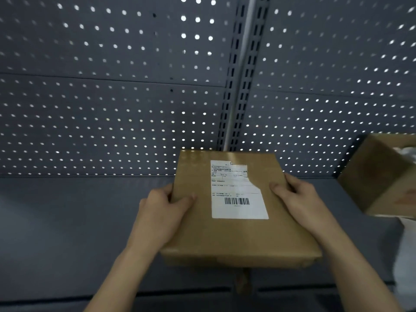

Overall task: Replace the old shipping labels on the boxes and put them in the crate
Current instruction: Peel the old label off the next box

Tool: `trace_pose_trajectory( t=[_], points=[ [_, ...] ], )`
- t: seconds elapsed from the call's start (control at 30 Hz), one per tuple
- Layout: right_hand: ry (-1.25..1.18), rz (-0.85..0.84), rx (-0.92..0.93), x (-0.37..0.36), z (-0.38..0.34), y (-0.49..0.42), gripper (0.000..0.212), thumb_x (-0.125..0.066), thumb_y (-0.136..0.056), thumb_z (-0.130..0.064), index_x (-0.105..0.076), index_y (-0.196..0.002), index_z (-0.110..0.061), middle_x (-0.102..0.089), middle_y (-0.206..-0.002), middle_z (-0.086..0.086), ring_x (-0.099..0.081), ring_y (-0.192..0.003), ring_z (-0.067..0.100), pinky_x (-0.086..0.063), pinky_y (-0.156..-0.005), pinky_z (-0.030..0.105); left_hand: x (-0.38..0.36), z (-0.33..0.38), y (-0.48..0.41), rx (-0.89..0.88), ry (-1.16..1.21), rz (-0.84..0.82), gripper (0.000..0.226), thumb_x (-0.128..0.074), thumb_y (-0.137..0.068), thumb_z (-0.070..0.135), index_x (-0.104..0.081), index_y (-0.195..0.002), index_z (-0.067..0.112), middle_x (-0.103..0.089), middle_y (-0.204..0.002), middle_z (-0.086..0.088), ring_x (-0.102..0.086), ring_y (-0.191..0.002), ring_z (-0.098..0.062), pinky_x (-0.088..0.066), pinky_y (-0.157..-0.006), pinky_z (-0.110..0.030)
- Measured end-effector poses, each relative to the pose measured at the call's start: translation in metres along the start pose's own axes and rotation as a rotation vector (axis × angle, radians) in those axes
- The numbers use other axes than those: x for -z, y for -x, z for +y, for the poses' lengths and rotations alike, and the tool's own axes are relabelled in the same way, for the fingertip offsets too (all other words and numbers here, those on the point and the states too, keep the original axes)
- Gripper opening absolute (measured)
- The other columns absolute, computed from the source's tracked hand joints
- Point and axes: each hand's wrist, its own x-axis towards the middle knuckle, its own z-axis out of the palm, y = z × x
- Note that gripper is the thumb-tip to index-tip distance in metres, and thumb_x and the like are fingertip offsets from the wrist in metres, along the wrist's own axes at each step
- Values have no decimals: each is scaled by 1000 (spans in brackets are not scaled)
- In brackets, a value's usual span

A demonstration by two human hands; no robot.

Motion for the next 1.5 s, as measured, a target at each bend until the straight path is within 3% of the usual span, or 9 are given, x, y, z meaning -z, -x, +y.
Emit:
trace_pose_trajectory(
  t=[0.17,0.5,0.7,0.87,0.97,1.1,1.23,1.33,1.5],
  points=[
    [20,-25,13,47,26,-23,14,-57,-92,-37,-67,-102,-38,-73,-90,-16,-69,-85,7,-53,-76,30,-54,24,5,6,29,21,19,-66,-85,45,-71,-89,27,-68,-70,14,-61,-64,8,-38,-46,-7],
    [30,-109,18,106,64,-59,18,-56,-94,-32,-67,-107,-36,-74,-91,-12,-71,-84,10,-57,-79,34,-126,60,13,23,-23,59,24,-63,-86,49,-68,-83,26,-69,-67,12,-62,-62,5,-41,-47,-10],
    [86,-128,19,110,68,-61,22,-52,-95,-37,-61,-115,-40,-69,-98,-16,-65,-90,7,-47,-67,22,-127,67,7,41,-113,14,24,-65,-82,54,-62,-93,34,-63,-83,15,-56,-72,2,-41,-54,-15],
    [203,-108,31,109,54,-67,19,-53,-95,-34,-55,-113,-40,-58,-86,-22,-52,-75,-6,-37,-56,12,-118,72,-17,70,-220,-57,41,-62,-79,60,-52,-108,34,-59,-96,11,-59,-84,-10,-51,-65,-29],
    [334,-15,109,106,44,-72,23,-57,-92,-31,-61,-115,-31,-63,-93,-9,-55,-83,7,-41,-67,21,-121,79,-30,-31,-325,-8,34,-57,-82,56,-49,-108,34,-57,-92,13,-58,-85,-13,-52,-72,-34],
    [513,76,243,99,36,-85,19,-57,-93,-25,-66,-109,-23,-61,-105,0,-54,-96,16,-44,-80,30,-134,83,-53,-260,-393,25,41,-56,-88,44,-49,-124,27,-54,-113,6,-54,-103,-20,-50,-84,-40],
    [722,119,437,87,26,-101,17,-51,-97,-21,-68,-95,-18,-58,-99,-2,-48,-98,19,-33,-82,31,-156,84,-72,-457,-475,-34,44,-56,-91,34,-50,-132,20,-50,-126,2,-39,-122,-21,-40,-104,-37],
    [646,37,440,77,22,-109,18,-50,-96,-11,-66,-90,-13,-58,-95,1,-52,-94,19,-42,-81,32,-167,78,-77,-533,-621,-13,47,-44,-91,38,-48,-136,23,-53,-129,3,-38,-126,-25,-29,-112,-41],
    [622,28,499,66,35,-114,18,-49,-93,-2,-61,-83,-11,-53,-91,2,-50,-88,19,-43,-75,30,-171,69,-78,-577,-659,52,57,-23,-86,45,-53,-130,23,-55,-124,6,-40,-123,-23,-33,-109,-41]
  ],
)
